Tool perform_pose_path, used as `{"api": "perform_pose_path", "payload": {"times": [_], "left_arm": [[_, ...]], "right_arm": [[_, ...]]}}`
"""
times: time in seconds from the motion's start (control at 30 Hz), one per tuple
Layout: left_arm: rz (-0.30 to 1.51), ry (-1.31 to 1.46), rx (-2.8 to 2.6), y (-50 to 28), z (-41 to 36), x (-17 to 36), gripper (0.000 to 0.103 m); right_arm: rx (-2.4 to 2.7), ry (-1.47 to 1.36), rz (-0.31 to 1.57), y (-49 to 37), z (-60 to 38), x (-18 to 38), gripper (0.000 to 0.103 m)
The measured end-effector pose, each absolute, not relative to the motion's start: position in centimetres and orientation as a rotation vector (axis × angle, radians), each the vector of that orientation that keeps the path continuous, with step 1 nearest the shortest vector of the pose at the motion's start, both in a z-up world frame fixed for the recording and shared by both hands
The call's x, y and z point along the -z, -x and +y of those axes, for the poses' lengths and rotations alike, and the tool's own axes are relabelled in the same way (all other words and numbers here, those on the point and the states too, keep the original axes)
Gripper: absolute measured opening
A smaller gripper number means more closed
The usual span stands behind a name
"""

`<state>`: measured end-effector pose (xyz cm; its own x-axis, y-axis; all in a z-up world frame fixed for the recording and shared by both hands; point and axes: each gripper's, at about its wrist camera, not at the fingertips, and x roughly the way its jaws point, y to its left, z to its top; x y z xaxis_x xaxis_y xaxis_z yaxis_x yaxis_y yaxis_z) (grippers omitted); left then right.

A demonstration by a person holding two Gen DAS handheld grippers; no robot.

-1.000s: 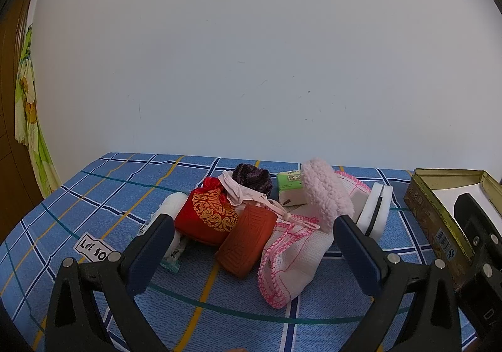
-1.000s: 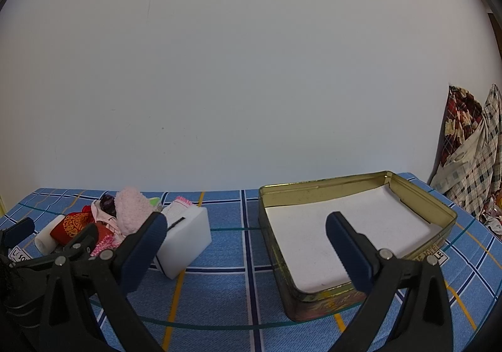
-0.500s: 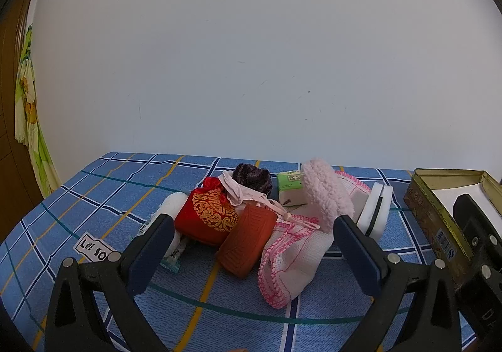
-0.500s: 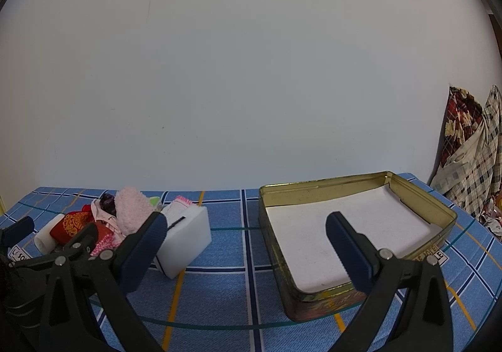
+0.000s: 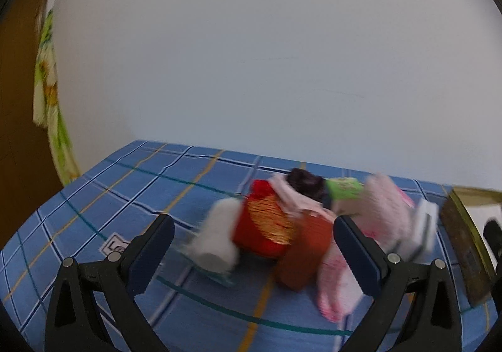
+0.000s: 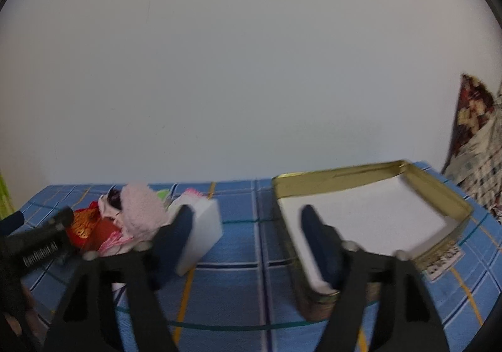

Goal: Organize soft objects
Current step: 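Grasp the white sponge block with the right tool while the left tool grasps the pink fuzzy sock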

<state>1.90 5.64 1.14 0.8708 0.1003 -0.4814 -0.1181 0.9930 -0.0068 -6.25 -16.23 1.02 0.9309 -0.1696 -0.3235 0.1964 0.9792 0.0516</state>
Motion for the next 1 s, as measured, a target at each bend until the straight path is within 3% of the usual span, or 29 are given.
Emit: {"api": "perform_pose_path", "payload": {"times": [0.03,0.57,0.73,1.0], "left_arm": [[0.503,0.047,-0.126,-2.2,6.4,-1.2,0.103],[0.481,0.093,-0.168,-3.2,9.0,-1.6,0.102],[0.464,0.122,-0.115,-3.0,8.8,-1.7,0.102],[0.477,0.195,0.023,-2.9,8.1,-1.3,0.102]], "right_arm": [[0.166,-0.095,0.344,5.8,-16.2,-0.9,0.053],[0.0,-0.287,0.618,-3.0,-13.9,2.1,0.052],[-0.073,-0.312,0.622,-2.1,-14.1,1.9,0.036],[-0.223,-0.371,0.489,3.3,-16.7,-1.9,0.033]]}}
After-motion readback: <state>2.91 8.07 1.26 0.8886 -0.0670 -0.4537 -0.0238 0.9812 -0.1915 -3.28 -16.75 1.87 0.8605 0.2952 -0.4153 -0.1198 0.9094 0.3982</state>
